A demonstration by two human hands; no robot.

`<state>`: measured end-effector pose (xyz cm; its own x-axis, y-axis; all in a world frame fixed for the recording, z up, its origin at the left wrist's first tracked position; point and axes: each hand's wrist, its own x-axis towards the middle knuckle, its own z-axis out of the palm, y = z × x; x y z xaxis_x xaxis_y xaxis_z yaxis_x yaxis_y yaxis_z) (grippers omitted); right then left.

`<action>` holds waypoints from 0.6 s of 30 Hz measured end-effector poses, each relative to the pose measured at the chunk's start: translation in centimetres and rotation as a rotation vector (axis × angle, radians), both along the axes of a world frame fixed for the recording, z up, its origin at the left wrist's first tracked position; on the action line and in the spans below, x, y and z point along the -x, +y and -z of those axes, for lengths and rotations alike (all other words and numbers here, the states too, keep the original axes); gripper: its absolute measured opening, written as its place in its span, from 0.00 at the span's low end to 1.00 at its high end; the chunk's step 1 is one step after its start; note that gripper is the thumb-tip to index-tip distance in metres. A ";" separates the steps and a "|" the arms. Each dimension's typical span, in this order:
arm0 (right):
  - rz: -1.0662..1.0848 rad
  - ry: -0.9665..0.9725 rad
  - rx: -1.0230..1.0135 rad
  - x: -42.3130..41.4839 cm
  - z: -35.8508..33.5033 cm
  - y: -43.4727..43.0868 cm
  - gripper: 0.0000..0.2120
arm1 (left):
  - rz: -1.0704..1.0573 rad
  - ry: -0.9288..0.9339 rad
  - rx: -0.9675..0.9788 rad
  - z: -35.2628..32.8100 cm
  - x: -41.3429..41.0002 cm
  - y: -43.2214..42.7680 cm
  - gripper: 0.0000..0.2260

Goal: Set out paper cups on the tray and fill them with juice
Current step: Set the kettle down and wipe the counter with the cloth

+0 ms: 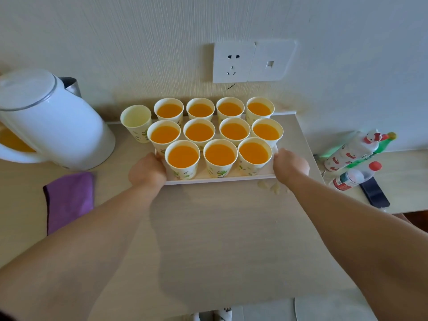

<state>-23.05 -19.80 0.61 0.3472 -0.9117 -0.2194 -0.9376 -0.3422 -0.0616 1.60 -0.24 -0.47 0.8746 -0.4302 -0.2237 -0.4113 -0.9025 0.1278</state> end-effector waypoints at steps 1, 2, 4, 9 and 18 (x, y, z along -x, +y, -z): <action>-0.001 -0.001 0.001 0.0 0.0 -0.1 0.10 | 0.002 0.000 0.001 0.1 -0.1 -0.1 0.11; -0.003 -0.003 0.003 -0.2 -0.1 -0.2 0.10 | 0.005 -0.004 0.002 0.0 -0.2 -0.2 0.11; -0.007 -0.010 0.000 -0.4 -0.2 -0.3 0.10 | 0.008 -0.004 -0.004 0.0 -0.3 -0.2 0.11; 0.006 -0.033 -0.003 -0.6 -0.1 -0.5 0.11 | 0.016 -0.006 -0.012 0.2 -0.7 -0.5 0.10; 0.007 -0.018 -0.005 -0.7 -0.2 -0.8 0.11 | 0.006 -0.004 -0.002 0.4 -0.7 -0.7 0.12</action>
